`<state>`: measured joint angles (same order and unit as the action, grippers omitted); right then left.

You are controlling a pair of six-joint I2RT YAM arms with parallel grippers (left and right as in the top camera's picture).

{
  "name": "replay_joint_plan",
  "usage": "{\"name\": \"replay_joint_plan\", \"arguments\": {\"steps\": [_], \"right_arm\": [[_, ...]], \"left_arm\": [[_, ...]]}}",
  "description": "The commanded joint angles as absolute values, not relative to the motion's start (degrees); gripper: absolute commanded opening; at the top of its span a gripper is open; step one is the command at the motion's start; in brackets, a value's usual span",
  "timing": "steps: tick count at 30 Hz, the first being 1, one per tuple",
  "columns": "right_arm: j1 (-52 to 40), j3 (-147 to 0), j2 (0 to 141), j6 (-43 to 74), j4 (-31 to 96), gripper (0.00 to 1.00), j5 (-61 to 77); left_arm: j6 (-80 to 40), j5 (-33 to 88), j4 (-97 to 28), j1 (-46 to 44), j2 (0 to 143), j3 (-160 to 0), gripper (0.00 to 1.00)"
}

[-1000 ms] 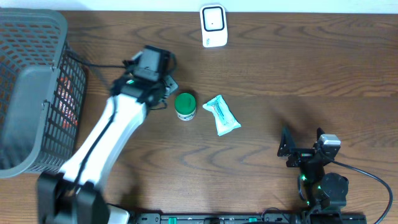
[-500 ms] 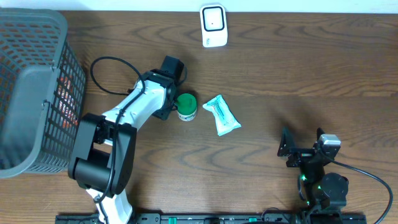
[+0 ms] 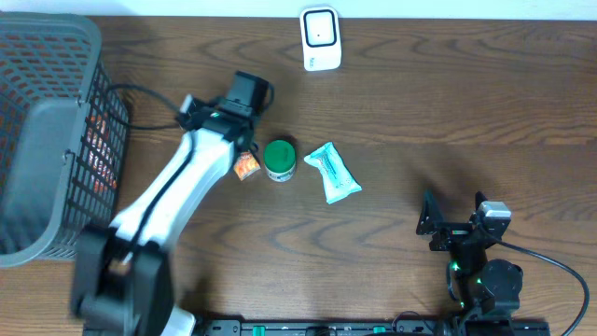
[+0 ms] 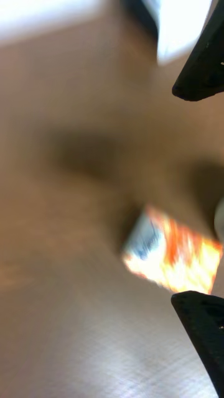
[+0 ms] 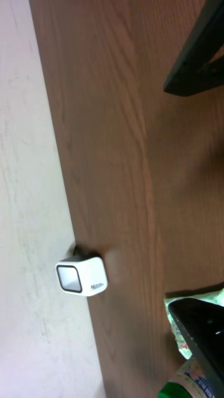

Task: Scan the item barcode
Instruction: 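Carry the Kleenex pack left of the jar and release it, then move the left gripper into the basket and grasp the red Top bar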

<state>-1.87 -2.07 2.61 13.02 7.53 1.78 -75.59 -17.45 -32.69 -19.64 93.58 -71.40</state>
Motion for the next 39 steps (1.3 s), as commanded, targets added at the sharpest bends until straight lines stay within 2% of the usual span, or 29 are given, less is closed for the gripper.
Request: {"name": "replay_joint_plan", "arguments": {"steps": [1, 7, 12, 15, 22, 24, 30, 35, 39], "right_arm": [[-2.3, -1.8, 2.5, 13.2, 7.5, 0.99, 2.0], [-2.3, -1.8, 2.5, 13.2, 7.5, 0.99, 2.0], [-2.3, -1.8, 2.5, 13.2, 7.5, 0.99, 2.0], [-2.3, -1.8, 2.5, 13.2, 7.5, 0.99, 2.0], [-2.3, -1.8, 2.5, 13.2, 7.5, 0.99, 2.0], [-2.3, -1.8, 2.5, 13.2, 7.5, 0.99, 2.0], [-2.3, -1.8, 2.5, 13.2, 7.5, 0.99, 2.0], [-2.3, -1.8, 2.5, 13.2, 7.5, 0.99, 2.0], [-2.3, -1.8, 2.5, 13.2, 7.5, 0.99, 2.0]], "left_arm": [[-57.8, -26.1, -29.3, -18.2, 81.9, -72.7, 0.98], [-33.0, -27.9, -22.5, -10.0, 65.2, -72.7, 0.98], [-27.0, -27.8, -25.4, 5.2, 57.5, -72.7, 0.98], [-24.1, -23.4, -26.8, 16.7, 56.3, -72.7, 0.98], [-18.4, 11.0, -25.0, 42.1, 61.3, -72.7, 0.98], [-17.5, 25.1, -21.9, 49.9, 66.0, -72.7, 0.98], [-13.1, 46.1, -17.0, 54.4, 76.5, -72.7, 0.98], [-5.3, 46.4, -19.1, 51.9, 82.5, -72.7, 0.98], [-1.6, 36.8, -22.4, 48.5, 84.8, -72.7, 0.98]]}}
